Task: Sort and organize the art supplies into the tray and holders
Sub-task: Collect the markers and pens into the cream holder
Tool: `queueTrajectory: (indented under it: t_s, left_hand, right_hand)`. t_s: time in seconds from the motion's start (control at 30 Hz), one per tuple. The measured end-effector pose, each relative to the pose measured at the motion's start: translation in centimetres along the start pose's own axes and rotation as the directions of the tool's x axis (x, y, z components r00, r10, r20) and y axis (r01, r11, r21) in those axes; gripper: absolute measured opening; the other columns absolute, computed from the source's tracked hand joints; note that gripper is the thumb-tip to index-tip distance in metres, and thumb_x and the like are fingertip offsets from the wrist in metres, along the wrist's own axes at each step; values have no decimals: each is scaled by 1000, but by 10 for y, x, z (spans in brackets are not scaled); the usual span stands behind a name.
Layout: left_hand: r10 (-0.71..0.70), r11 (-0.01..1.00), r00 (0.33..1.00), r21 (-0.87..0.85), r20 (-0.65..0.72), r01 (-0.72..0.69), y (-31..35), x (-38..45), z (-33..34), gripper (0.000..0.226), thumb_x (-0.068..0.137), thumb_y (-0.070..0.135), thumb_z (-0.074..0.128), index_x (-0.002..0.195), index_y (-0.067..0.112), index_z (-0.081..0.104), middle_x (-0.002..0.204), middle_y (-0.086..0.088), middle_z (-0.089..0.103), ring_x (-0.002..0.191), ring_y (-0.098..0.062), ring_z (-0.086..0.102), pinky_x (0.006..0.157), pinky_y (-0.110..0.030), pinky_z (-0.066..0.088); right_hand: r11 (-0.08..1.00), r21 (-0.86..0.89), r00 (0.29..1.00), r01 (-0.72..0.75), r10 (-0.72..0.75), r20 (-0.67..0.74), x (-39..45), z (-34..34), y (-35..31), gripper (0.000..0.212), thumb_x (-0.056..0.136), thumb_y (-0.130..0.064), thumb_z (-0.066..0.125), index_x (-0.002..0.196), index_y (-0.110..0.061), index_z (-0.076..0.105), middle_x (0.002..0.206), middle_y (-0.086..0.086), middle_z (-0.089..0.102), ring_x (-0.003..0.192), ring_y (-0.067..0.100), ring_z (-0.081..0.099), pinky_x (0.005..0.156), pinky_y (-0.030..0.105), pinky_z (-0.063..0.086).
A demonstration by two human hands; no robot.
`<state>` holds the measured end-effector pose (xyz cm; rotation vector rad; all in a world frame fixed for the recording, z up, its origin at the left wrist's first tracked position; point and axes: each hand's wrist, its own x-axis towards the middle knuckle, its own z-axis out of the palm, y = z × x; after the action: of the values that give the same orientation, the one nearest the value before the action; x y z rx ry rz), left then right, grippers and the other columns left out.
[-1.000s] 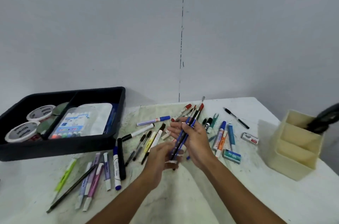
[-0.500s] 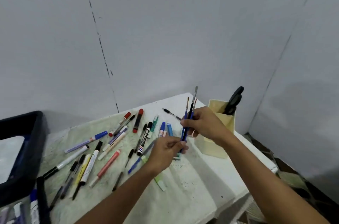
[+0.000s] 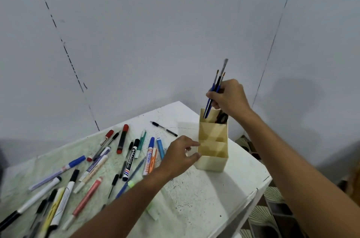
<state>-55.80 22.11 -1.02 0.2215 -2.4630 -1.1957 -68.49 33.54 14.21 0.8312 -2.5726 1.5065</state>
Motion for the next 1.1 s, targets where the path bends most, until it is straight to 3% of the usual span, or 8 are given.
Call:
queueTrajectory:
  t_s: [0.23, 0.43, 0.7, 0.8, 1.0, 1.1]
  left_hand:
    - [27, 998, 994, 58, 110, -34, -11, 0, 4, 39, 83, 33, 72, 120, 22, 66, 108, 10, 58, 92, 0, 57, 73, -9, 41]
    - [28, 999, 991, 38, 130, -33, -14, 0, 3, 42, 83, 33, 71, 122, 23, 64, 117, 9, 60, 96, -1, 57, 70, -8, 40]
    - [11, 1000, 987, 18, 160, -14, -18, -3, 3, 48, 83, 33, 71, 128, 25, 59, 124, 8, 58, 99, -3, 57, 68, -11, 42]
    - [3, 1000, 987, 15, 162, -6, -18, -4, 3, 49, 83, 32, 71, 130, 25, 58, 126, 7, 57, 99, -4, 58, 69, -14, 42]
    - [-4, 999, 984, 45, 177, -4, -16, -7, 2, 55, 83, 34, 70, 135, 25, 54, 127, 5, 55, 100, -4, 57, 70, -16, 44]
    - [-10, 999, 983, 53, 185, 1, -13, -8, 1, 56, 84, 33, 70, 136, 24, 52, 128, 4, 55, 101, -5, 56, 72, -18, 47]
  right_hand:
    - [997, -74, 1000, -9, 10, 9, 9, 37, 19, 15, 88, -12, 68, 80, 1, 67, 68, 7, 62, 70, 27, 62, 72, 46, 57]
    - [990, -124, 997, -64, 70, 43, 9, 59, 36, 14, 87, -12, 69, 81, 1, 67, 78, 14, 66, 73, 30, 66, 72, 45, 57]
    - [984, -110, 990, -137, 141, 32, 6, 67, 47, 21, 88, -15, 68, 81, 4, 64, 75, 20, 66, 67, 36, 67, 69, 49, 59]
    - [984, -107, 990, -140, 142, 18, 5, 68, 47, 29, 87, -15, 67, 79, 11, 60, 74, 27, 66, 67, 42, 66, 66, 50, 57]
    - [989, -104, 993, -110, 112, 22, 2, 66, 46, 31, 87, -12, 67, 76, 15, 58, 72, 31, 63, 57, 40, 60, 65, 51, 58]
    - [988, -117, 994, -102, 106, 24, 0, 65, 45, 30, 86, -14, 69, 74, 11, 59, 71, 27, 64, 64, 42, 63, 66, 48, 59]
